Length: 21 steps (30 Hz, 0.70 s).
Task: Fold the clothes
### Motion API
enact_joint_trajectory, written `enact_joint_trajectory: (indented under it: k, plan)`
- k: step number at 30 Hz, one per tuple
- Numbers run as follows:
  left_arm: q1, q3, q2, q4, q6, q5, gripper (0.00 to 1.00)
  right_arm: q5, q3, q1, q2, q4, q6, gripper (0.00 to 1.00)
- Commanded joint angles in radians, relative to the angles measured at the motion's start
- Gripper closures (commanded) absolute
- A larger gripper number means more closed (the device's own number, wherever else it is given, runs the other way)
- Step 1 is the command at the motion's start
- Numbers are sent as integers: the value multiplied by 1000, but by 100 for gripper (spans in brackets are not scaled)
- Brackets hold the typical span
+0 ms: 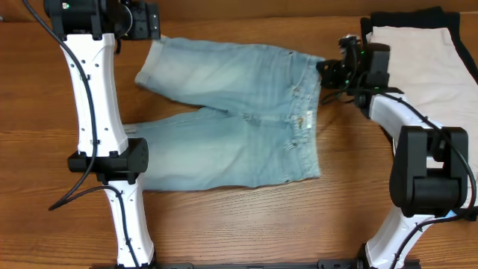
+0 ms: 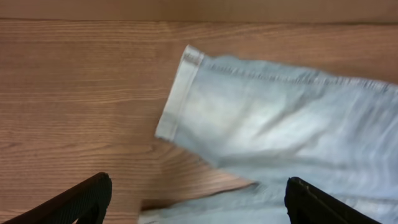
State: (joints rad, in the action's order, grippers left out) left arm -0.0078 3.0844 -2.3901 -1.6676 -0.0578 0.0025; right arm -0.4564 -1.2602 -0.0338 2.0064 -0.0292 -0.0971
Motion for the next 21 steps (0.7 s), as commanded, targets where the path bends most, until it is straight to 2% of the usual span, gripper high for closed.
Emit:
enact_joint_trajectory:
  k: [1,2,3,4,5,12,17,21]
  plan:
    - [-6,9,3,-6,35,-21,9,6,-100,-3,3,32,22,86]
    - [-6,9,3,-10,35,-21,8,6,-123,-3,3,67,22,69]
    - [-6,9,3,-16,34,-26,3,6,-153,-3,3,120,22,26]
    - [-6,9,4,-21,28,-39,0,6,-189,-3,2,185,22,3]
    - [-6,9,4,-22,28,-53,0,7,-224,-5,0,253,23,0]
    - [-6,9,74,-22,-10,-83,0,88,-481,-11,-95,790,25,0]
    - [-6,6,183,-22,-142,-133,0,120,-594,5,-230,1146,-79,0]
    - [-7,-25,285,-22,-164,-78,0,270,-596,20,-372,1341,-270,0]
